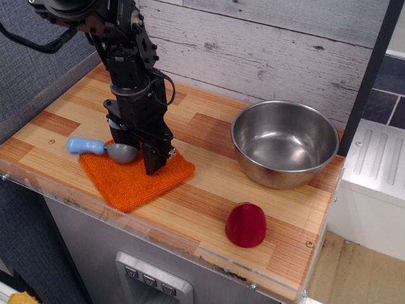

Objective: Place the blue spoon behind the orange towel

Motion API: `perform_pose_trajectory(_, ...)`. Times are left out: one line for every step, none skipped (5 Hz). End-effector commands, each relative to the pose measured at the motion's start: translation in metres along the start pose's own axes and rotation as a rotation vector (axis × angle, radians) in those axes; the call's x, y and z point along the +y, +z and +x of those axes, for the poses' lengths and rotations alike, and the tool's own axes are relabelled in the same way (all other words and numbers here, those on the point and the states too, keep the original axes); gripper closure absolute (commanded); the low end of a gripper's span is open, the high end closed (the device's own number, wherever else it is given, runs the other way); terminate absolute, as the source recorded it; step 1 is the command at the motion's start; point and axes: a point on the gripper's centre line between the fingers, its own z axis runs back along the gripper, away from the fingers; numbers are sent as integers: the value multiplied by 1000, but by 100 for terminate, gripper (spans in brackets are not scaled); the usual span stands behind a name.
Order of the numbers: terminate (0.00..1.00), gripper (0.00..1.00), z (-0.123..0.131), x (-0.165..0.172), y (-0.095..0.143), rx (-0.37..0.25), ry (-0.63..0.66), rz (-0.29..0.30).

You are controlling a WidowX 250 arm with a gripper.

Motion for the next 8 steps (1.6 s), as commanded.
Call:
perform_pose_trajectory(0, 100, 1, 5, 18, -38, -5, 11)
perform_pose_trajectory(0, 100, -4, 10, 26, -50, 4, 4)
perform_pose_trajectory(0, 100, -8, 18, 36, -64, 22, -9)
perform_pose_trajectory(0, 100, -9, 26, 53, -103, 32, -12)
perform_pose_trajectory(0, 100, -9, 44, 75, -160, 69, -10)
perform_pose_trajectory(0, 100, -7, 78, 77, -188, 155, -25)
perform_pose_trajectory(0, 100, 5, 102, 50, -176, 209, -79)
perform_pose_trajectory(0, 100, 34, 97, 33, -175, 172, -116)
